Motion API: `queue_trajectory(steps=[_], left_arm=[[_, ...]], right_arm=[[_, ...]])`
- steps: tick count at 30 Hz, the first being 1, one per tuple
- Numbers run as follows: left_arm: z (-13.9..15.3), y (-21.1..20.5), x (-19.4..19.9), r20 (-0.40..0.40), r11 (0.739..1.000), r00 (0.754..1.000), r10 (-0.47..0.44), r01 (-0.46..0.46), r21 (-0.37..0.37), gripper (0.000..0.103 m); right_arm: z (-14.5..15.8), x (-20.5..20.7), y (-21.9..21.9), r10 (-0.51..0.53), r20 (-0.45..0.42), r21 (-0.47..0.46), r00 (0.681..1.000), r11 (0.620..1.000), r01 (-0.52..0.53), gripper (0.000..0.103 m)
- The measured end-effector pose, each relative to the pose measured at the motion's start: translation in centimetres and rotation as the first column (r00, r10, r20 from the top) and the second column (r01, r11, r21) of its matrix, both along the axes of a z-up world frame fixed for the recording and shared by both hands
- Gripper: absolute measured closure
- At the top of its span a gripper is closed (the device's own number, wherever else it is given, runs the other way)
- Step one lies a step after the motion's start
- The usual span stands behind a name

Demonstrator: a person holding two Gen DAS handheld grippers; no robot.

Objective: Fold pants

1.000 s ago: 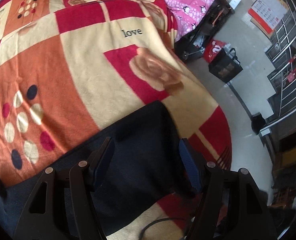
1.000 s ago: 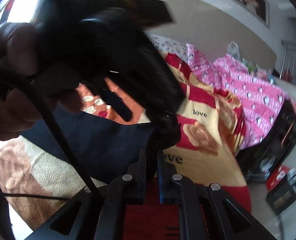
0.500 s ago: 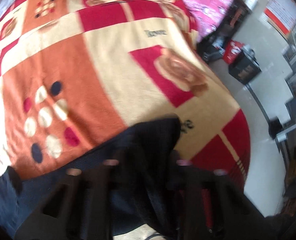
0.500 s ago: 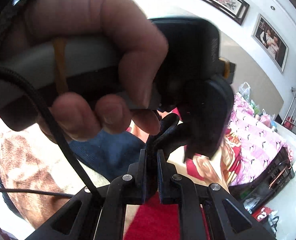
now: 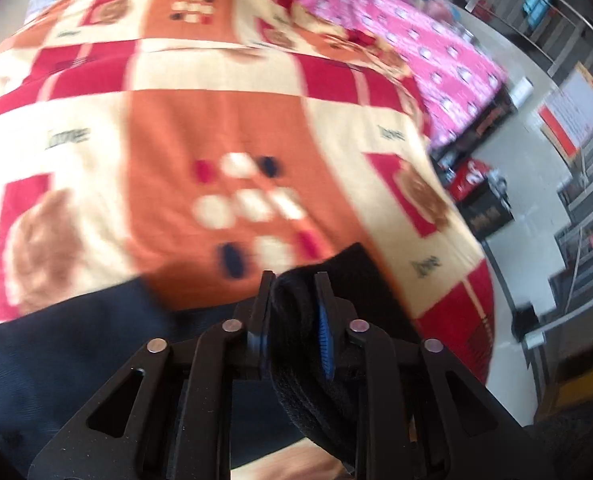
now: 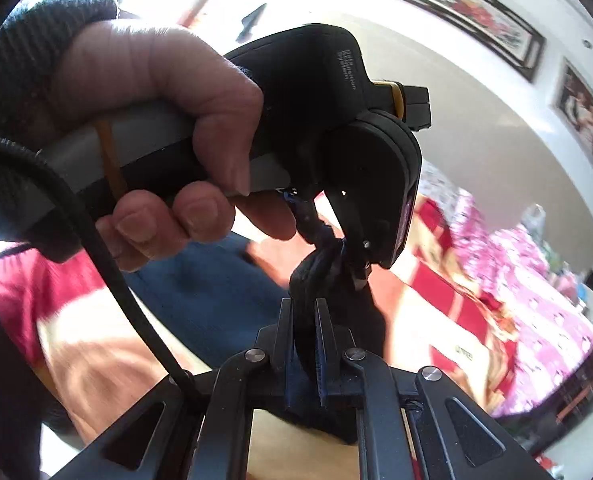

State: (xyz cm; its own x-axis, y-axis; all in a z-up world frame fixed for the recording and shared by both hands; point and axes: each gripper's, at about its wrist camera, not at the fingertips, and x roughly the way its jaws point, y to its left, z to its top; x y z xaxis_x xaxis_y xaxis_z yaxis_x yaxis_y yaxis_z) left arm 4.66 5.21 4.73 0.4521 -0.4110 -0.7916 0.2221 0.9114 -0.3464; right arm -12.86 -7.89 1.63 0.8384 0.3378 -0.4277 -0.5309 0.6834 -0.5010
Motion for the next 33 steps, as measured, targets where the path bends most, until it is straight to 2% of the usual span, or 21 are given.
queue_trajectory(steps=[5,9,14,17,20,22,23,24,27,29,31,33], left_arm=[[-0.3,6.7,-0.9,-0.008,0.996,0.996,0.084,-0.084,-0.018,0.09],[-0.8,10.1,-1.8,-0.003,0.992,0.993,0.12,-0.12,-0.032,0.09],[-0.7,13.0,-2.8,0.022,0.985,0.986,0.162,-0.161,-0.068,0.09],[-1.0,14.5,-3.0,-0.001,0.979,0.983,0.185,-0.185,-0.083,0.09],[-1.1,14.8,-3.2,-0.009,0.979,0.982,0.191,-0.191,-0.077,0.09],[-1.1,14.7,-3.4,-0.009,0.979,0.982,0.189,-0.189,-0.075,0.09],[-1.1,14.6,-3.6,-0.008,0.978,0.982,0.191,-0.191,-0.078,0.09],[-1.2,14.4,-3.8,-0.008,0.978,0.982,0.191,-0.191,-0.082,0.09],[-1.5,12.8,-5.0,0.006,0.984,0.987,0.162,-0.161,-0.079,0.09],[-1.8,11.0,-6.2,0.026,0.991,0.994,0.107,-0.105,-0.079,0.09],[-2.3,9.3,-7.2,0.046,0.995,0.997,0.066,-0.062,-0.075,0.09],[-3.5,8.0,-8.1,0.05,0.998,0.996,0.067,-0.066,-0.015,0.09]], right_arm=[[-0.1,0.1,5.8,0.078,-0.035,-0.018,0.996,0.997,-0.079,0.095],[-0.2,0.0,9.6,0.113,-0.054,-0.031,0.992,0.993,-0.115,0.095],[-0.3,0.3,12.6,0.136,-0.077,-0.024,0.988,0.99,-0.139,0.095],[-0.8,-0.1,13.9,0.143,-0.098,-0.035,0.985,0.989,-0.147,0.095],[-2.8,0.7,14.2,0.116,-0.137,-0.102,0.984,0.986,-0.131,0.095],[-4.3,0.7,14.5,0.097,-0.163,-0.154,0.982,0.98,-0.123,0.083],[-4.8,0.2,14.5,0.093,-0.169,-0.181,0.981,0.976,-0.124,0.067],[-5.0,-0.4,14.1,0.09,-0.151,-0.185,0.984,0.976,-0.118,0.059],[-2.9,-2.3,9.9,0.161,-0.141,-0.056,0.977,0.984,-0.17,0.051],[-1.3,-3.2,6.2,0.214,-0.133,-0.002,0.968,0.976,-0.216,0.048],[-0.5,-2.9,3.4,0.244,-0.116,-0.015,0.963,0.969,-0.247,0.047],[0.6,-0.9,0.0,0.237,-0.064,-0.045,0.969,0.97,-0.24,0.044]])
